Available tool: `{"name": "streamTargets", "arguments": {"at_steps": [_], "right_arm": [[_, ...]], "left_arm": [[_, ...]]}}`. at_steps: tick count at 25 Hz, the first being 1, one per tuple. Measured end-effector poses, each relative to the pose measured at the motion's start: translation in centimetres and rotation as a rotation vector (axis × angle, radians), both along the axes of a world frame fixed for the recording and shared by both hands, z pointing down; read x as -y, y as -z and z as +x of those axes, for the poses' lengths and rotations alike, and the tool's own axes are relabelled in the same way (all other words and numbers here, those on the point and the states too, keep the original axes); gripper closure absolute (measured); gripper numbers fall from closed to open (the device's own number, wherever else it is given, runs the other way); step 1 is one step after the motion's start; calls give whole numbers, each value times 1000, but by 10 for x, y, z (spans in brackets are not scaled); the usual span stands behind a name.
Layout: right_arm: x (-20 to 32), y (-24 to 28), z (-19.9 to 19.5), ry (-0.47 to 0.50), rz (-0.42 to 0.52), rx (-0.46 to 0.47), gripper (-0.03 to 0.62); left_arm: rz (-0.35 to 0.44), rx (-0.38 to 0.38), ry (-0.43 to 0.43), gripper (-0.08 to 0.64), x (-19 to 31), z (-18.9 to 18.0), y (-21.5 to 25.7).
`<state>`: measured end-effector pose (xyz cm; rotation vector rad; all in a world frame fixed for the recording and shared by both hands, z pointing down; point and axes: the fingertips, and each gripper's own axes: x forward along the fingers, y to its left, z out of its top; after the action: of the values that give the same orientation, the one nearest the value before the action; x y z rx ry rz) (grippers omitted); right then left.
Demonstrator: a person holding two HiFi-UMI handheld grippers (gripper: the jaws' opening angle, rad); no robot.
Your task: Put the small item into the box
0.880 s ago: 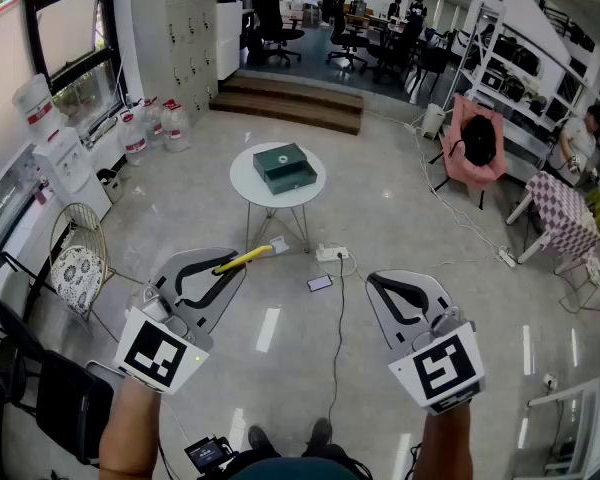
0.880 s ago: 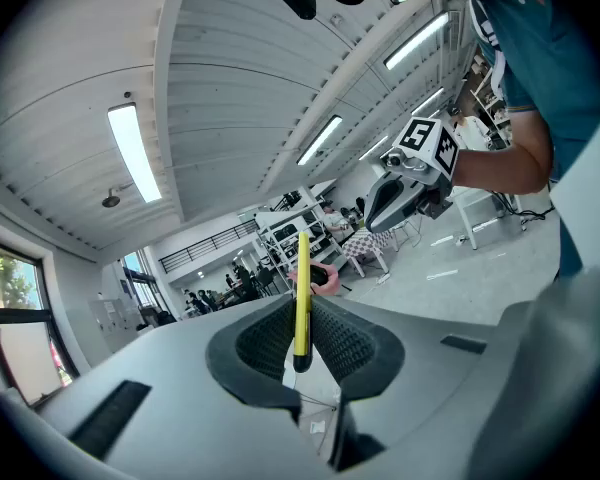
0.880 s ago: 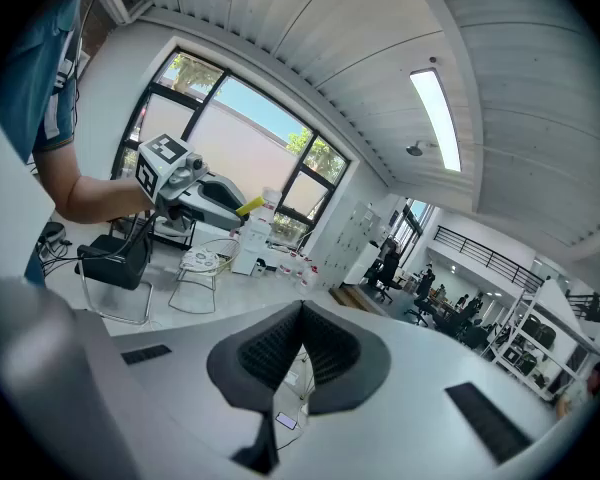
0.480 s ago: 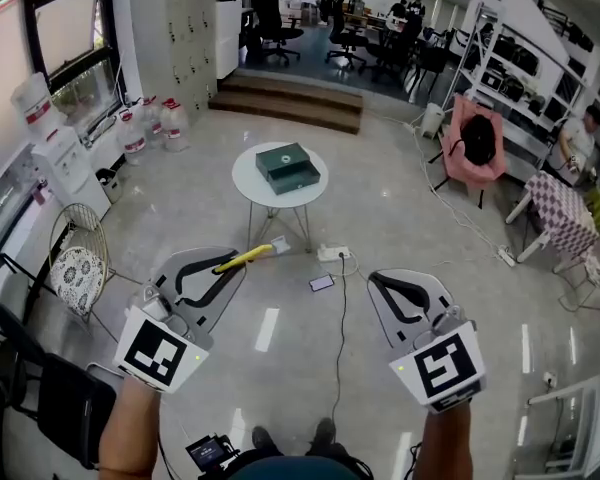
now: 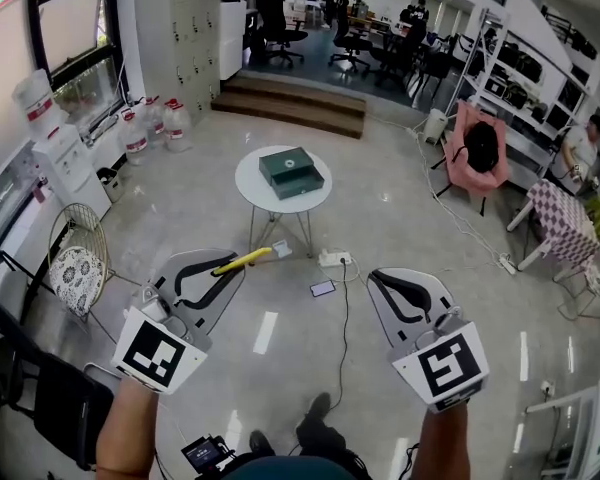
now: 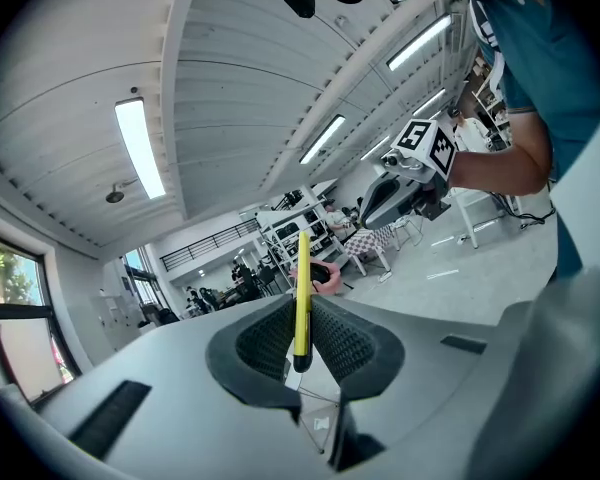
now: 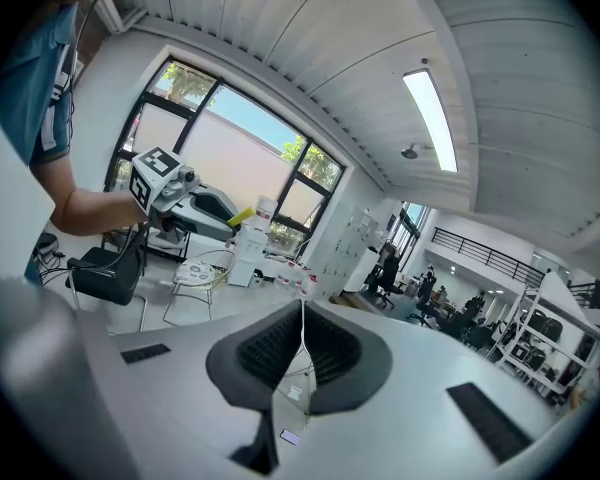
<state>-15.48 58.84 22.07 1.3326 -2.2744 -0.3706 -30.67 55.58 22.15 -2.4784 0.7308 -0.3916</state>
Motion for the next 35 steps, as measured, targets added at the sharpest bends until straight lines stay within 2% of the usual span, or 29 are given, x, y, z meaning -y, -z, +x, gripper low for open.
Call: {"name": "streamTargets", "arguments": {"at_steps": [4, 6, 16, 22, 27, 31, 35], "right_arm": [[54, 19, -30, 33, -1, 5, 554], [75, 23, -27, 57, -1, 13, 554], [171, 18, 52, 139, -3, 40, 554], [218, 13, 116, 157, -1, 54, 554], [253, 5, 169, 125, -28, 65, 554], [286, -1, 190, 122, -29, 57, 554], [327, -19, 208, 75, -51, 58, 554]], "left_arm": [[-5, 19, 41, 494, 44, -36, 18], [-5, 21, 63, 494, 60, -34, 22], [-25, 47, 139, 494, 142, 47, 14], [-24, 71, 161, 494, 186, 108, 12], [-25, 64, 162, 494, 223, 155, 8], [-39, 75, 135, 494, 262, 180, 2], [-48, 56, 94, 494, 311, 199, -12]]}}
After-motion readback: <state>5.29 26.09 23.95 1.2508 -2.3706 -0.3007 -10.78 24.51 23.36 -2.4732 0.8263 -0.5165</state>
